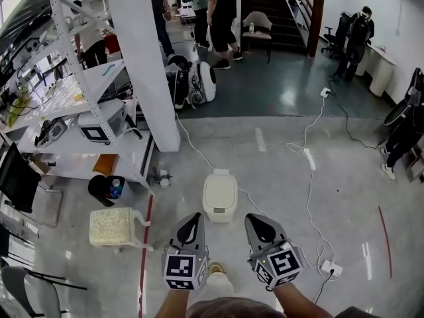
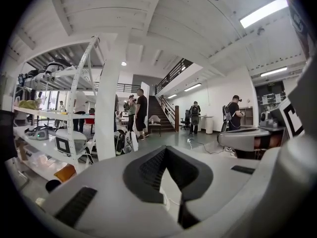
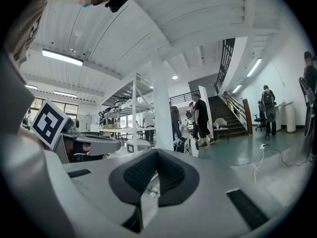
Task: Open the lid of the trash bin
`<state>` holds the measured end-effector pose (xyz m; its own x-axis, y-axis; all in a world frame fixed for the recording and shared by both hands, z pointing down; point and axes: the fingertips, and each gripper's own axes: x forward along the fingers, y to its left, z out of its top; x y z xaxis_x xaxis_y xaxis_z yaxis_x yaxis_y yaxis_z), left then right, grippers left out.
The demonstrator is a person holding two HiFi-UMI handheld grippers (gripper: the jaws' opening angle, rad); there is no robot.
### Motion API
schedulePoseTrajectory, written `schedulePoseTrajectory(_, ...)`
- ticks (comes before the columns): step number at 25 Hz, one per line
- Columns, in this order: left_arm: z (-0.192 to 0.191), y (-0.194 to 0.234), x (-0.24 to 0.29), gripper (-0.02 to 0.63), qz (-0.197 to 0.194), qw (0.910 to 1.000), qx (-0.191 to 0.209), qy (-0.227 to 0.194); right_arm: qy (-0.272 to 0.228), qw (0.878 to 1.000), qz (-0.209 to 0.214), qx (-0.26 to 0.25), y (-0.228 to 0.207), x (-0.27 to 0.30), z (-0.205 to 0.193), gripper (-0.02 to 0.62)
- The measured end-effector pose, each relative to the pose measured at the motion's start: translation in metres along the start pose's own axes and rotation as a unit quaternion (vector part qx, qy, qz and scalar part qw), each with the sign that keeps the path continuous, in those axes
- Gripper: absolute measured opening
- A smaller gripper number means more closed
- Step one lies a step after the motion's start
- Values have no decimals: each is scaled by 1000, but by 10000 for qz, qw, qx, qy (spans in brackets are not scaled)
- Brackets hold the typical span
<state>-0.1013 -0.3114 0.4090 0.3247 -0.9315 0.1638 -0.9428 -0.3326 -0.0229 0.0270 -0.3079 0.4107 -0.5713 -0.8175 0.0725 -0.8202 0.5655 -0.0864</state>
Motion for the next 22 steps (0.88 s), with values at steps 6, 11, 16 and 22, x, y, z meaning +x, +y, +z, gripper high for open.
schedulePoseTrajectory(6, -2, 29, 32, 0, -115, 9999, -68, 79, 100, 9999, -76, 52, -5, 43, -2, 34)
schedulePoseTrajectory(11, -4, 51, 54, 2, -189, 9997, -89, 119, 126, 9998, -130, 37, -8, 76, 0, 34)
schedulePoseTrajectory(16, -4, 63, 77, 2, -324, 9994, -79, 127, 84, 9997, -250, 3, -16, 101, 4, 34)
schedulePoseTrajectory(22, 9, 68, 100, 1, -443, 9990, -49, 24, 53, 9994, -345, -60, -30, 120, 13, 34)
